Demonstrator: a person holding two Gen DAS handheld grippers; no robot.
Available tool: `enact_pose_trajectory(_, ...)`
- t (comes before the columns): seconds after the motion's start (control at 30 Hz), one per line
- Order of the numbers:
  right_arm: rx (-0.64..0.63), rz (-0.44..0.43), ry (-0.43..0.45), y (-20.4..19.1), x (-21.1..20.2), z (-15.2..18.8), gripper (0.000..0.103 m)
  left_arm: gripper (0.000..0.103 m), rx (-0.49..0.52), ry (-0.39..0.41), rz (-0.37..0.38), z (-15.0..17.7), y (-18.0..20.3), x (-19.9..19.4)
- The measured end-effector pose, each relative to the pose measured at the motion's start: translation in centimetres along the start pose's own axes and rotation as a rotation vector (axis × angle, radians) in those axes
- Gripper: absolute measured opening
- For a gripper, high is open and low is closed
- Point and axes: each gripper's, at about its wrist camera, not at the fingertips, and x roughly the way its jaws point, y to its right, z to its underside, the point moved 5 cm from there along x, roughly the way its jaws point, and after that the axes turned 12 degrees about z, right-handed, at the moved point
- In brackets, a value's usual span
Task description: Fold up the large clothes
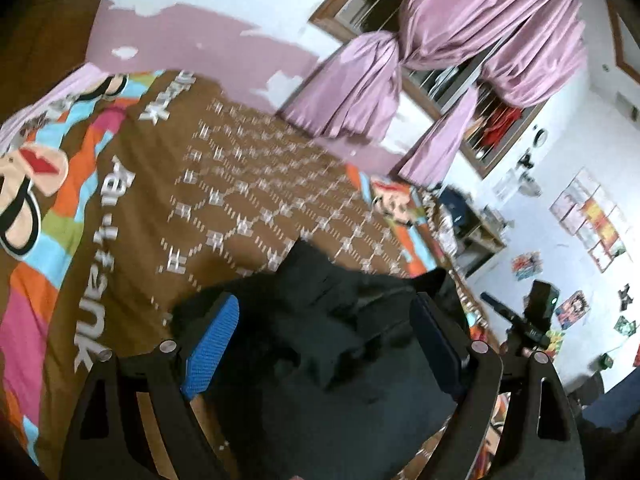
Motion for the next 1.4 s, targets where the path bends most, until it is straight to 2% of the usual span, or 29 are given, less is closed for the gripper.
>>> enact_pose_trajectory(0.1,-0.023,0.107,-0.007,1.3,1.2,0.8,0.103,0.083,-0.017,-0.036,-0.030,1.3,-1.5,1.7)
enact_pose_trajectory(0.27,-0.009,0.133,-0.099,3.1,4.5,2.0,0.103,0.083,0.009,-0.082,-0.034,3.1,-2.5,3.4)
enact_pose_trajectory(0.33,0.046,0.088,-0.148,3.7,6.1,2.1,0.103,0.083,0.015,-0.101,-0.052,3.2,-3.0,4.6)
enact_pose_trajectory(0.4,0.120,0.032,-0.181,4.1,7.5,2.0,0.103,0.083,-0.039,-0.095,-0.065,3.0,-4.0,5.8)
enact_pose_trajectory(0.5,0.172,0.018,-0.213,4.4,9.1,2.0,0.103,0.083,-0.131,-0.033,-0.041,1.6,-5.1,6.5)
enact_pose_trajectory(0.53,0.172,0.030,-0.207,4.4,9.2,1.9,0.099,0.083,-0.157,-0.003,-0.017,1.2,-5.4,6.7)
enact_pose_trajectory(0.57,0.172,0.041,-0.198,4.5,9.2,1.8,0.090,0.082,-0.167,0.001,-0.013,1.0,-5.4,6.9)
enact_pose_trajectory(0.63,0.176,0.046,-0.187,4.3,9.0,1.6,0.078,0.075,-0.153,-0.013,-0.016,0.9,-5.3,7.5)
enact_pose_trajectory(0.67,0.177,0.036,-0.184,4.3,8.8,1.7,0.068,0.055,-0.124,-0.017,-0.002,1.0,-4.9,7.7)
enact_pose_trajectory(0.7,0.174,0.042,-0.177,4.2,8.6,1.6,0.063,0.040,-0.106,-0.020,-0.017,1.1,-4.7,7.8)
enact_pose_trajectory(0.73,0.169,0.052,-0.170,4.3,8.5,1.7,0.052,0.035,-0.089,-0.018,-0.047,1.2,-4.7,7.7)
enact_pose_trajectory(0.77,0.167,0.055,-0.163,4.2,8.3,1.7,0.043,0.026,-0.080,-0.011,-0.054,1.2,-4.6,7.6)
enact_pose_trajectory(0.8,0.170,0.051,-0.155,4.3,8.1,1.8,0.039,0.019,-0.076,0.000,-0.062,1.2,-4.6,7.4)
enact_pose_trajectory(0.87,0.170,0.044,-0.125,4.2,7.2,1.6,0.023,0.015,-0.077,0.037,-0.077,1.2,-4.4,6.9)
enact_pose_trajectory(0.93,0.177,0.024,-0.050,4.2,5.2,0.8,0.020,0.013,-0.076,0.084,-0.078,1.1,-4.0,5.9)
enact_pose_trajectory(1.0,0.194,0.009,0.006,4.3,3.7,-0.2,0.020,0.012,-0.066,0.148,-0.050,0.7,-3.1,4.6)
enact_pose_trajectory(1.07,0.230,-0.007,0.006,4.5,3.8,-1.0,0.020,0.012,-0.054,0.193,-0.058,0.2,-2.7,3.7)
enact_pose_trajectory(1.2,0.228,0.050,-0.071,3.9,6.5,-0.1,0.021,0.012,-0.115,0.156,-0.162,0.6,-4.6,5.1)
enact_pose_trajectory(1.3,0.221,0.099,-0.091,3.9,7.8,0.9,0.029,0.012,-0.147,0.127,-0.213,1.3,-6.2,6.2)
enact_pose_trajectory(1.33,0.215,0.111,-0.085,3.9,7.7,1.0,0.035,0.012,-0.154,0.124,-0.216,1.3,-6.5,6.4)
enact_pose_trajectory(1.37,0.208,0.123,-0.077,4.0,7.5,1.0,0.047,0.014,-0.164,0.125,-0.210,1.4,-6.7,6.3)
enact_pose_trajectory(1.4,0.201,0.137,-0.068,4.1,7.4,1.1,0.054,0.018,-0.169,0.123,-0.214,1.5,-6.8,6.2)
